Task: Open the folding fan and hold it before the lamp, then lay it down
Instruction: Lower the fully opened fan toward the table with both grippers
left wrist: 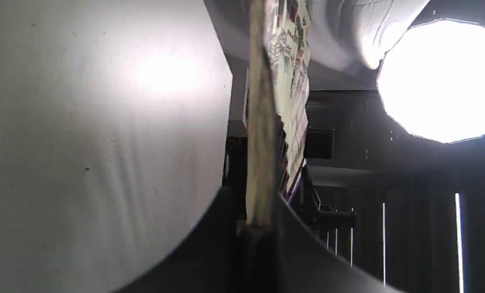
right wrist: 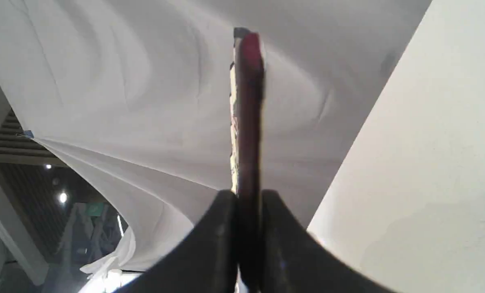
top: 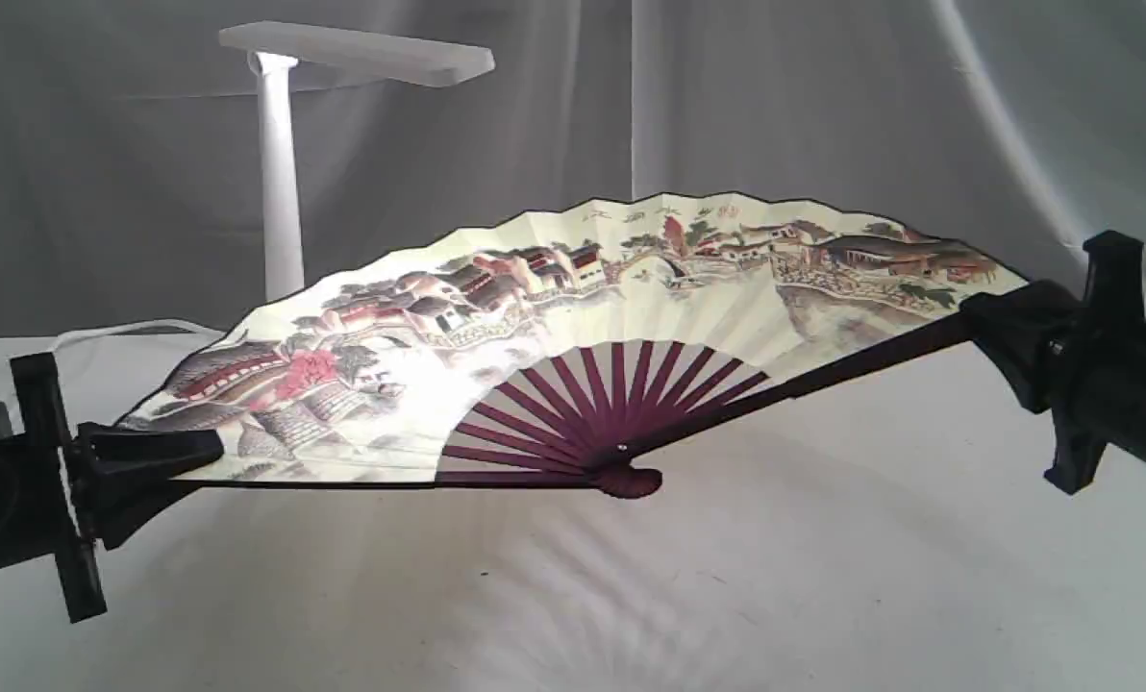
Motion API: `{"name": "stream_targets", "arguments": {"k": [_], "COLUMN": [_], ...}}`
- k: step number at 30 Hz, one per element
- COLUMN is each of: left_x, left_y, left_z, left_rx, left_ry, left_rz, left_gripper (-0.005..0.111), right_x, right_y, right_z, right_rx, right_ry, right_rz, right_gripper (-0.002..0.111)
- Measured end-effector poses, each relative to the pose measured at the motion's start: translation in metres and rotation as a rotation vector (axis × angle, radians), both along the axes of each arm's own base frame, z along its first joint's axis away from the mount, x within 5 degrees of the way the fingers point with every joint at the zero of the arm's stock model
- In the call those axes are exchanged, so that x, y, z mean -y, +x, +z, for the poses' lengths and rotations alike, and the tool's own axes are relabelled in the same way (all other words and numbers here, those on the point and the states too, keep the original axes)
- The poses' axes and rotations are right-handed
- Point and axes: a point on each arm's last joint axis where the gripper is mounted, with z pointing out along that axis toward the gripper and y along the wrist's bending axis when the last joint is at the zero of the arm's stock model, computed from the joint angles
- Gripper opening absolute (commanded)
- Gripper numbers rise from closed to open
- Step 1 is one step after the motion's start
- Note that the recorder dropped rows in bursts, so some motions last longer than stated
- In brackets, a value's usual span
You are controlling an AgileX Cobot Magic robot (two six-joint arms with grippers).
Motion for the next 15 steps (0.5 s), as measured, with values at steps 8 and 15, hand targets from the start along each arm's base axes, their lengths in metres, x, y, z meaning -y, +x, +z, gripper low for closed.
{"name": "stream_targets", "arguments": {"k": [8, 15], "left_x": [0.000, 0.000], "left_y": [-0.001, -0.003], "left_z": [-0.024, -0.053], "left_rx": [-0.019, -0.064], "left_ry": [0.027, 0.033], "left_rz": [-0.013, -0.019], "left_gripper": [0.000, 0.000], "right_x": [0.000, 0.000], "right_y": [0.001, -0.002], "right_z": [-0.068, -0.089], "right_rx": [-0.103, -0.128], "right_ry": [0.109, 0.069], "right_rz": [-0.012, -0.008], "right_gripper": [0.000, 0.000]}}
